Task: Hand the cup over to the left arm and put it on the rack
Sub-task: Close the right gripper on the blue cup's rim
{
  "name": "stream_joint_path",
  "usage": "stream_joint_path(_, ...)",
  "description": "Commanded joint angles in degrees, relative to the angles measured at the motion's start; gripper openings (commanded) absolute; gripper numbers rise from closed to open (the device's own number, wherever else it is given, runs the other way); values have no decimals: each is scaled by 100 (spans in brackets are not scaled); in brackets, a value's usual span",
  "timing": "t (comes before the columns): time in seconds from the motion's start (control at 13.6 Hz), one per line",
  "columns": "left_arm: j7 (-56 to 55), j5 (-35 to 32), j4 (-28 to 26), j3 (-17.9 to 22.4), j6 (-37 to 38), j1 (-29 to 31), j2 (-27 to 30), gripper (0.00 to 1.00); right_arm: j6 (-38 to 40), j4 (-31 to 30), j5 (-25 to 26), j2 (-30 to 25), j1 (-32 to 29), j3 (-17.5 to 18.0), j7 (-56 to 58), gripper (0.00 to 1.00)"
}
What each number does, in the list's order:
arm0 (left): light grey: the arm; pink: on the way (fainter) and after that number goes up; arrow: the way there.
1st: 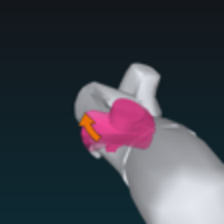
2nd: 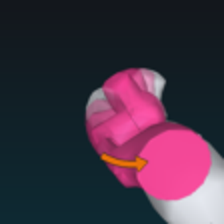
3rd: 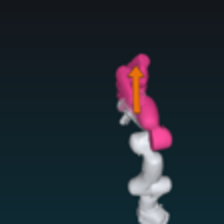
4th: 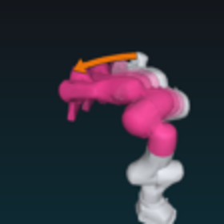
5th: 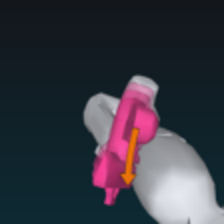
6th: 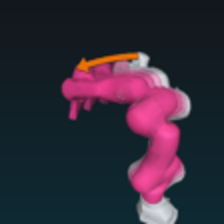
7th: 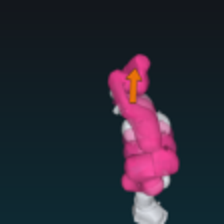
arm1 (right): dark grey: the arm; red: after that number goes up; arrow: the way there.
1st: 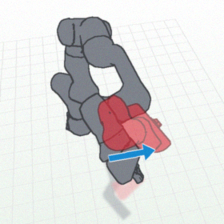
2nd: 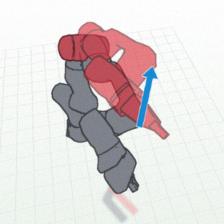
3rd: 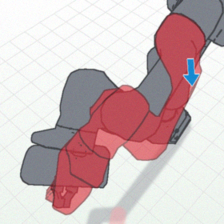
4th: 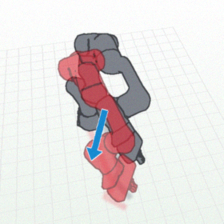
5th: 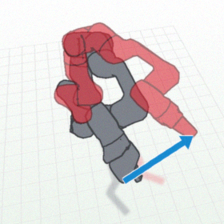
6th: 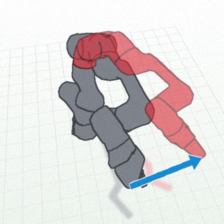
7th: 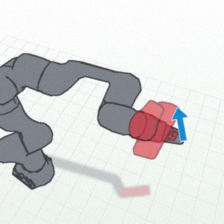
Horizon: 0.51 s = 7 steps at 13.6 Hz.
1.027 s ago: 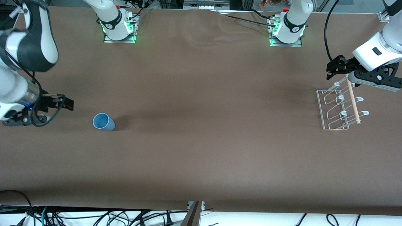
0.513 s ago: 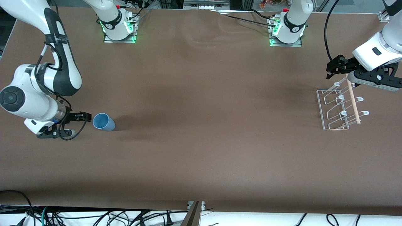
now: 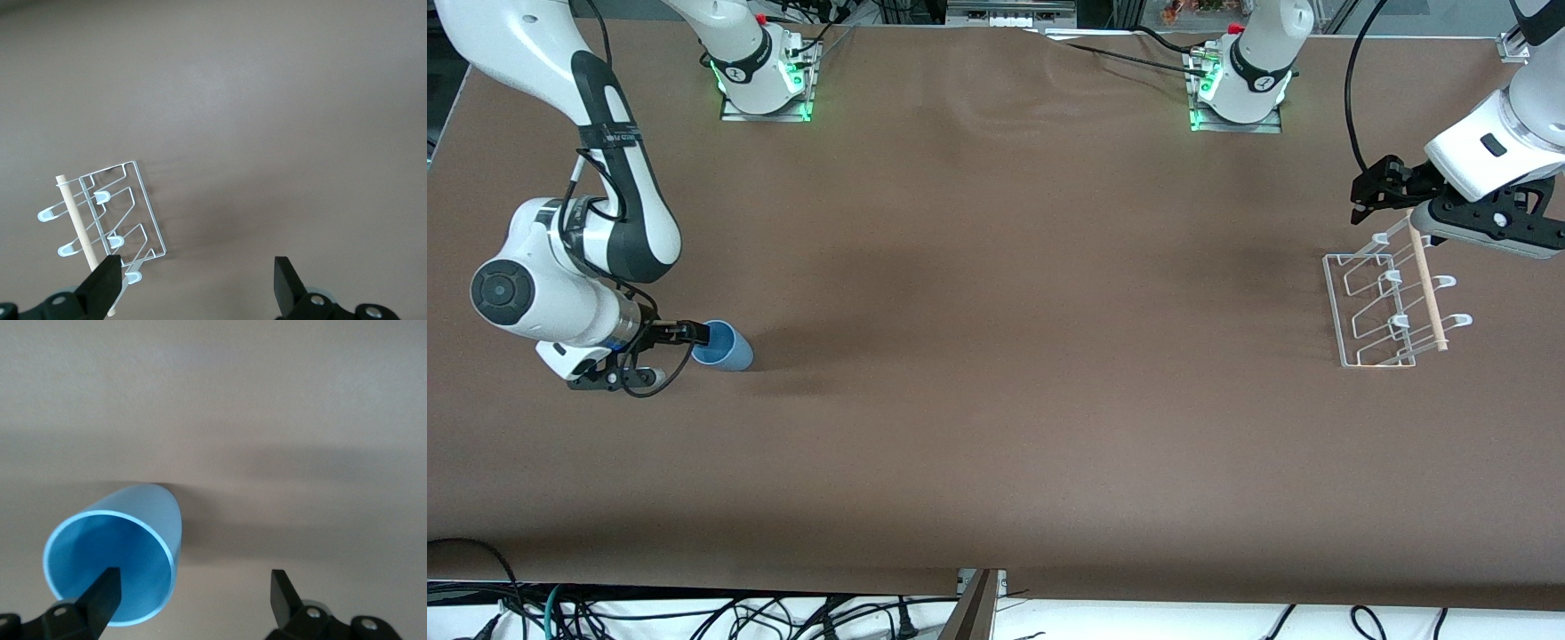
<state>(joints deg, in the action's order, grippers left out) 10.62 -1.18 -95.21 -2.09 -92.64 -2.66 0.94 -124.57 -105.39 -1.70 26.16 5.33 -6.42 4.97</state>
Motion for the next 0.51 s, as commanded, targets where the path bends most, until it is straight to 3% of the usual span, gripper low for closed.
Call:
stream_joint_path(0.0,142,144,91,25,115,-15,29,100,-111,-122,-233,3,-67,71,-31,99)
stream_joint_path(0.07,142,144,91,25,115,-15,29,100,-111,-122,-373,38,-67,71,-31,93)
stream_joint_path(0.22,142,144,91,25,115,-15,29,100,-103,-122,-428,65,-67,71,-40,32)
stream_joint_path(0.37,142,144,91,25,115,-6,29,100,-94,-122,-436,118,-67,79,-14,4)
stream_joint_path(0.44,142,144,91,25,124,-15,29,100,-94,-105,-436,153,-59,79,4,0)
